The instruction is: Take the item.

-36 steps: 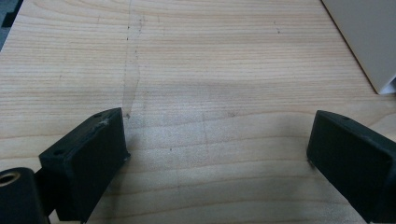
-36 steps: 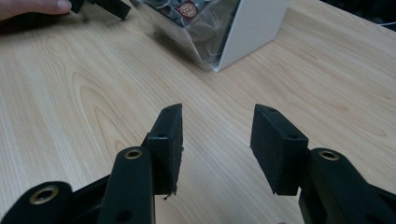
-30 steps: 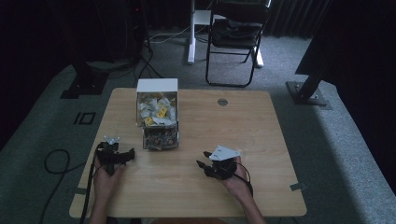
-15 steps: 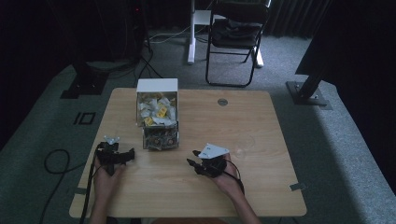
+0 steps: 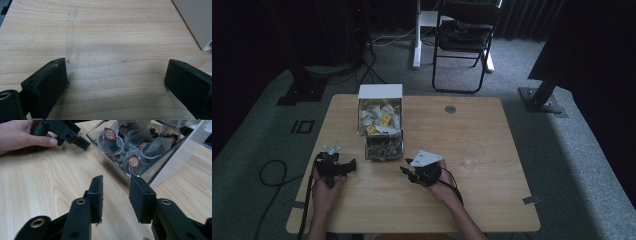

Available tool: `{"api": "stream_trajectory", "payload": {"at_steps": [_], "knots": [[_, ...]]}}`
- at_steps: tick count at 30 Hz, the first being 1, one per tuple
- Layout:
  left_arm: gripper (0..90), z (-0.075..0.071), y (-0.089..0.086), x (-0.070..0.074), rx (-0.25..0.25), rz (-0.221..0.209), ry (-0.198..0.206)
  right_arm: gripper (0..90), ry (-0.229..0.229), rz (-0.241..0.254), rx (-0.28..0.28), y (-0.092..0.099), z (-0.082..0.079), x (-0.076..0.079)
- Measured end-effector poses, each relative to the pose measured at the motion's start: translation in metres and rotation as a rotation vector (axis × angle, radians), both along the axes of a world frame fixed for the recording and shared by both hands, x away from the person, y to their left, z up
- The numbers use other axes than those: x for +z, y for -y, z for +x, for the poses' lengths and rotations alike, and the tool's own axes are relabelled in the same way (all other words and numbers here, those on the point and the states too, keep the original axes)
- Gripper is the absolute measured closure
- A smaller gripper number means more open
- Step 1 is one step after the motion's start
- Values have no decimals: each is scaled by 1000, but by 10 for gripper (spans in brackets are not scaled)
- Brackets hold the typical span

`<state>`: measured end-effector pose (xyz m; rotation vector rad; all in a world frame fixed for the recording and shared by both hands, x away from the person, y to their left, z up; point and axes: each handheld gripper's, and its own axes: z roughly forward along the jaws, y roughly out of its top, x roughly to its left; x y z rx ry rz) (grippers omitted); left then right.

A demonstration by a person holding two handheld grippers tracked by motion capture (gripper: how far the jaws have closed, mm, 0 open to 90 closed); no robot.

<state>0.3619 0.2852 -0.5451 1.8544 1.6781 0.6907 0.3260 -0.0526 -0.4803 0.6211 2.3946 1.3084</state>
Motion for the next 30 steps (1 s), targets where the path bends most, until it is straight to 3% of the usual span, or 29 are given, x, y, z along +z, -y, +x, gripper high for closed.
{"api": "stream_trajectory", "payload": {"at_steps": [14, 23, 30], "knots": [[55, 0, 0, 0, 0, 0, 0, 604, 0, 3, 47, -32, 16, -3], [56, 0, 0, 0, 0, 0, 0, 597, 18, -39, 52, -47, 26, -6], [56, 0, 0, 0, 0, 0, 0, 603, 4, -58, 66, -55, 38, -9]]}}
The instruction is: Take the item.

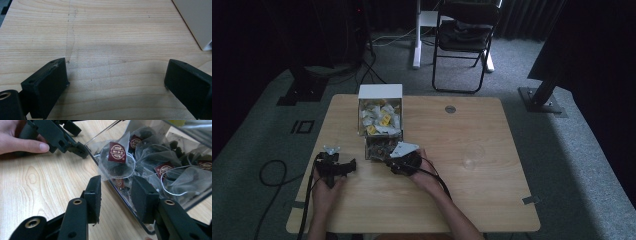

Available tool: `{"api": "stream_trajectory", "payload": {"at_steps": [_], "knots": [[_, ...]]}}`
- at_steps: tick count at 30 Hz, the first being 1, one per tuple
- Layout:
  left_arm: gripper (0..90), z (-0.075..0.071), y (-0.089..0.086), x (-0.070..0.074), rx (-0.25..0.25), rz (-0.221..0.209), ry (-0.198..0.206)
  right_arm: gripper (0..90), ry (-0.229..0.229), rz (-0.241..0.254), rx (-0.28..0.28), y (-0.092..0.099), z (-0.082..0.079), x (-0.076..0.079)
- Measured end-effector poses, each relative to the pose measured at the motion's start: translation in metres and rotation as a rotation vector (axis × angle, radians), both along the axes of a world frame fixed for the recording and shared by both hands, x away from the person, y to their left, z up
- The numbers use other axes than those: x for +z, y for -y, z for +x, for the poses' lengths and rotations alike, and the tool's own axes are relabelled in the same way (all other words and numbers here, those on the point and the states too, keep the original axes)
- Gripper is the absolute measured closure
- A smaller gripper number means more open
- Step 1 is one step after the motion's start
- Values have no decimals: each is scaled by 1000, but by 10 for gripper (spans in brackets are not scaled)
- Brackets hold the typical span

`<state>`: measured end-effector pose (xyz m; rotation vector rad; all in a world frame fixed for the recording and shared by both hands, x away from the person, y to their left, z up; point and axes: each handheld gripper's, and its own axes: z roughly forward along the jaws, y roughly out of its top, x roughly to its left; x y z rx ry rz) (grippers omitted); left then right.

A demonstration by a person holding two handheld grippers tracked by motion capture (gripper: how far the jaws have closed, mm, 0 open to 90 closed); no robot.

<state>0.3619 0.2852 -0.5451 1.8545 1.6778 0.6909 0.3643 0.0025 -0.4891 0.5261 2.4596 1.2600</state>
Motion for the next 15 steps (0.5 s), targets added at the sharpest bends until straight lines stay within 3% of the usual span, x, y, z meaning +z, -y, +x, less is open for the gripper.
{"api": "stream_trajectory", "payload": {"at_steps": [7, 15], "knots": [[56, 0, 0, 0, 2, -2, 2, 734, -26, -13, 35, 0, 1, -1], [56, 0, 0, 0, 0, 0, 1, 741, -21, -20, 66, 0, -7, -1]]}}
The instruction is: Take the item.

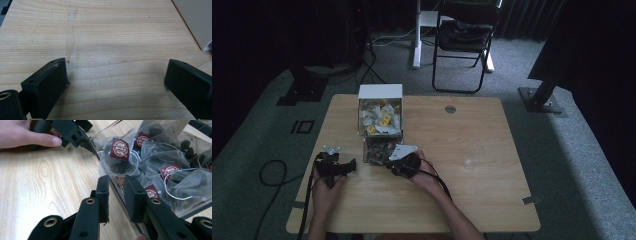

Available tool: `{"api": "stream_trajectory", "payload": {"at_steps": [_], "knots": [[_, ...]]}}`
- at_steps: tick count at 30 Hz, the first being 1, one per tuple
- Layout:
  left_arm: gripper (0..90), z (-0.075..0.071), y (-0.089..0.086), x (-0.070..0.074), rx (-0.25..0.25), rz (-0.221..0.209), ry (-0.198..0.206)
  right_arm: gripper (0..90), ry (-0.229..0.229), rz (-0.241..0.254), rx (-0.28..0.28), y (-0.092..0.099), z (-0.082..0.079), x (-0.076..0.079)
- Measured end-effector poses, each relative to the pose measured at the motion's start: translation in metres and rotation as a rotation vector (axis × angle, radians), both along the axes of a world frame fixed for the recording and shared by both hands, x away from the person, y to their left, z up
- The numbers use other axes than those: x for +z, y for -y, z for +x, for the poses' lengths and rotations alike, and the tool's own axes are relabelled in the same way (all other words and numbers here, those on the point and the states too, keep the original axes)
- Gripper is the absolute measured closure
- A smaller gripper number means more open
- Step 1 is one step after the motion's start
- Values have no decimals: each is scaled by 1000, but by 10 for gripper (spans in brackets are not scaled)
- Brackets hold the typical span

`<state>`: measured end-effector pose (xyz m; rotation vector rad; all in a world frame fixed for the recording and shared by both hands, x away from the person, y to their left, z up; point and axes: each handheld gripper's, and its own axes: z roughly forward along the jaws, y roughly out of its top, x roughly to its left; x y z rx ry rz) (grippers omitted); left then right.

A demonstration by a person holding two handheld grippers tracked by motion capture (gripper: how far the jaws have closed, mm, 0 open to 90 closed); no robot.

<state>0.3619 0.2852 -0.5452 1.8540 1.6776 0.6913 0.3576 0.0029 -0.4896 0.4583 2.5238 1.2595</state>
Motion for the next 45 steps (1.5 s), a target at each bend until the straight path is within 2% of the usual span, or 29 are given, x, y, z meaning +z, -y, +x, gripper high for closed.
{"api": "stream_trajectory", "payload": {"at_steps": [2, 5, 7, 12, 15, 19, 23, 27, 37, 45], "knots": [[56, 0, 0, 0, 2, -2, 2, 732, 0, 0, 6, 0, -2, 1], [56, 0, 0, 0, 2, -2, 2, 631, 16, 22, -6, -1, -5, 3], [56, 0, 0, 0, 2, -2, 2, 602, 17, 32, -13, -4, -5, 6], [56, 0, 0, 0, 0, 0, 0, 575, 25, 1, -10, -16, -4, 5], [56, 0, 0, 0, 2, -2, 1, 623, 19, -13, -7, -21, -3, 3], [56, 0, 0, 0, 0, 0, 0, 777, 3, -6, 6, -21, -2, 4], [56, 0, 0, 0, 2, -2, 2, 828, 1, 21, -5, -19, -1, 8], [56, 0, 0, 0, 0, 0, -1, 892, 11, 19, -24, -19, 0, 9], [56, 0, 0, 0, 2, -2, 2, 900, 51, 37, -55, -15, -2, 15], [56, 0, 0, 0, 0, 0, -2, 900, 59, 65, -59, -10, -4, 23]]}}
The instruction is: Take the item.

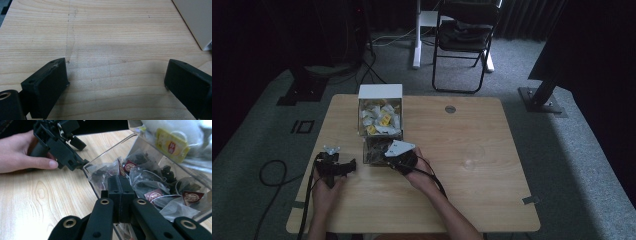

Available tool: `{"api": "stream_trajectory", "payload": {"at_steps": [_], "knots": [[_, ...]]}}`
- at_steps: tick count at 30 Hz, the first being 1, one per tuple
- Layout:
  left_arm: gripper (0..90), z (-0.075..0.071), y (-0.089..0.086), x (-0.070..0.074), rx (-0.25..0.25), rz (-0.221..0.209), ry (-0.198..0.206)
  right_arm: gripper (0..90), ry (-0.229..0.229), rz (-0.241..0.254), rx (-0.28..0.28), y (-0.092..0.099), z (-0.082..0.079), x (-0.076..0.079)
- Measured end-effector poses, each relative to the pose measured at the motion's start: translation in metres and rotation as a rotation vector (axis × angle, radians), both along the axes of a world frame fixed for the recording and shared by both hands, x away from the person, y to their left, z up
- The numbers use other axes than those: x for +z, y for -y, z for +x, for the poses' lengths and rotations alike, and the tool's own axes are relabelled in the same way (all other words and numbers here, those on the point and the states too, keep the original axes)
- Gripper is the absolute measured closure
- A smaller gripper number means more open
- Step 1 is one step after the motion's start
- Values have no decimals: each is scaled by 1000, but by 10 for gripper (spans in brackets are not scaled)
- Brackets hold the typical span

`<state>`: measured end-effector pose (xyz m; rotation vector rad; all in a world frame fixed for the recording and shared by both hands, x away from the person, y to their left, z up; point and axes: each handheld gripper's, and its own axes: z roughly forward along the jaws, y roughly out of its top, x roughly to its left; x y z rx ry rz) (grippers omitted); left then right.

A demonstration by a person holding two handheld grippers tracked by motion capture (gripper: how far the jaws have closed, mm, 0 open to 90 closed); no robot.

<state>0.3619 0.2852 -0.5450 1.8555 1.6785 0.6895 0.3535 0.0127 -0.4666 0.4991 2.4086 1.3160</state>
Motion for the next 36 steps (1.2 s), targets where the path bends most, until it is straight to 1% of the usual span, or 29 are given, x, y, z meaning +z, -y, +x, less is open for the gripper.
{"api": "stream_trajectory", "payload": {"at_steps": [8, 18, 21, 24, 29, 36], "knots": [[56, 0, 0, 0, 1, -1, 2, 900, 7, 29, -3, 6, -3, 7], [56, 0, 0, 0, 2, -2, 2, 900, 12, 40, -5, 14, -7, 12], [56, 0, 0, 0, 2, -1, 3, 900, 22, 41, 1, 17, -9, 15], [56, 0, 0, 0, 2, -1, 3, 900, 29, 31, 6, 19, -12, 17], [56, 0, 0, 0, 2, -1, 3, 900, 29, 49, 10, 25, -14, 21], [55, 0, 0, 0, 2, -2, 3, 900, 29, 55, 3, 35, -17, 23]]}}
